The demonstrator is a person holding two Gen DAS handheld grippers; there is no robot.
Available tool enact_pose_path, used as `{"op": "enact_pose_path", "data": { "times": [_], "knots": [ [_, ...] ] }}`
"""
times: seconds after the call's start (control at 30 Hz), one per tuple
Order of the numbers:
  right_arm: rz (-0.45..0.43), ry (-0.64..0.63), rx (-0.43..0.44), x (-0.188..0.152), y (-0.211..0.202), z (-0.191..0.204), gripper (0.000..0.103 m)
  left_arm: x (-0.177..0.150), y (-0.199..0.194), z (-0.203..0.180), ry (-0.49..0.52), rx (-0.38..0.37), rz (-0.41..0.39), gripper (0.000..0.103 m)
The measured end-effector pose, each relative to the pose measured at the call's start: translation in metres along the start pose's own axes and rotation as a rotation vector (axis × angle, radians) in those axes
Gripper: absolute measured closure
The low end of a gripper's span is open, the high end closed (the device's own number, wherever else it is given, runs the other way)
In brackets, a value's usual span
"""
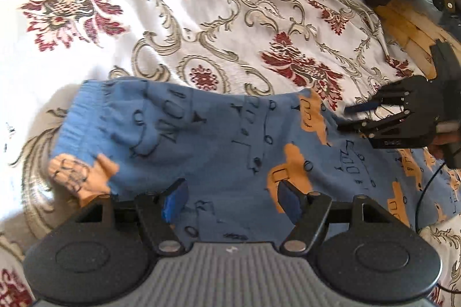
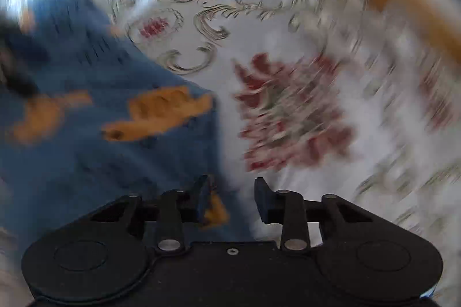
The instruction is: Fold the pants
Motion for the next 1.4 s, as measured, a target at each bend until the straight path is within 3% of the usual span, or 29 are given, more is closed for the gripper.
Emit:
{"op": "enact_pose_path", "data": {
  "times": [0.07, 0.13, 0.2, 0.27, 0.33, 0.37, 0.4, 0.47, 0.5, 0.53, 0.6, 0.67, 0.77, 0.83, 0.93, 1.03, 1.17, 1.27, 1.4],
  "knots": [
    [-0.011, 0.049, -0.148, 0.0, 0.001, -0.026, 0.068, -0.003, -0.006, 0.007, 0.011, 0.035, 0.005, 0.029],
    [-0.027, 0.146, -0.204, 0.0, -0.005, -0.054, 0.068, -0.005, -0.013, 0.011, 0.011, 0.055, 0.009, 0.026],
    [-0.074, 0.228, -0.118, 0.004, -0.021, -0.058, 0.067, -0.004, -0.022, 0.008, 0.022, 0.05, -0.005, 0.022],
    [-0.112, 0.245, 0.038, 0.011, -0.035, -0.034, 0.063, 0.002, -0.029, -0.001, 0.052, 0.014, -0.043, 0.018],
    [-0.104, 0.265, 0.198, 0.013, -0.034, -0.003, 0.059, 0.011, -0.027, -0.009, 0.069, -0.026, -0.07, 0.018],
    [-0.094, 0.274, 0.229, 0.011, -0.031, 0.006, 0.059, 0.016, -0.024, -0.01, 0.066, -0.028, -0.079, 0.018],
    [-0.08, 0.277, 0.212, 0.008, -0.023, 0.011, 0.059, 0.022, -0.02, -0.009, 0.062, -0.027, -0.085, 0.018],
    [-0.047, 0.258, 0.049, -0.003, -0.006, 0.002, 0.057, 0.031, -0.009, 0.0, 0.059, 0.014, -0.094, 0.018],
    [-0.06, 0.262, -0.024, -0.007, -0.003, -0.009, 0.041, 0.034, -0.004, 0.011, 0.045, 0.061, -0.092, 0.018],
    [-0.077, 0.293, -0.067, -0.01, -0.005, -0.02, 0.036, 0.037, 0.0, 0.023, 0.023, 0.097, -0.089, 0.021],
    [-0.089, 0.381, -0.195, -0.021, -0.021, -0.048, 0.038, 0.038, 0.001, 0.043, -0.054, 0.072, -0.085, 0.025],
    [-0.123, 0.434, -0.188, -0.038, -0.047, -0.059, 0.034, 0.038, -0.006, 0.047, -0.095, 0.032, -0.092, 0.024],
    [-0.148, 0.567, -0.187, -0.072, -0.096, -0.057, 0.01, 0.034, -0.015, 0.034, -0.074, 0.073, -0.09, 0.01],
    [-0.142, 0.684, -0.221, -0.105, -0.136, -0.047, 0.003, 0.029, -0.021, 0.016, -0.051, 0.081, -0.089, 0.009],
    [-0.099, 0.846, -0.271, -0.154, -0.178, -0.025, 0.001, 0.02, -0.023, -0.029, 0.004, 0.017, -0.064, 0.006],
    [-0.072, 0.976, -0.347, -0.2, -0.214, -0.01, 0.001, 0.018, -0.016, -0.09, 0.079, -0.085, -0.05, 0.003],
    [-0.117, 1.173, -0.483, -0.252, -0.252, -0.022, 0.001, 0.018, 0.0, -0.181, 0.208, -0.225, -0.036, 0.002],
    [-0.212, 1.43, -0.459, -0.294, -0.266, -0.039, 0.001, 0.015, 0.012, -0.255, 0.355, -0.321, -0.021, 0.002],
    [-0.27, 1.631, -0.363, -0.331, -0.265, -0.041, 0.005, 0.01, 0.034, -0.332, 0.573, -0.378, -0.007, 0.002]
  ]
}}
Point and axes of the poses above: each gripper's, at about its wrist camera, not at the fingertips, and y roughly the way its jaws point, z to its left, x to its top, the point moved 9 cm from there along y, roughly the way its jaws point, and after that the axes turned 2 degrees about -x, right-handed, at the moved point
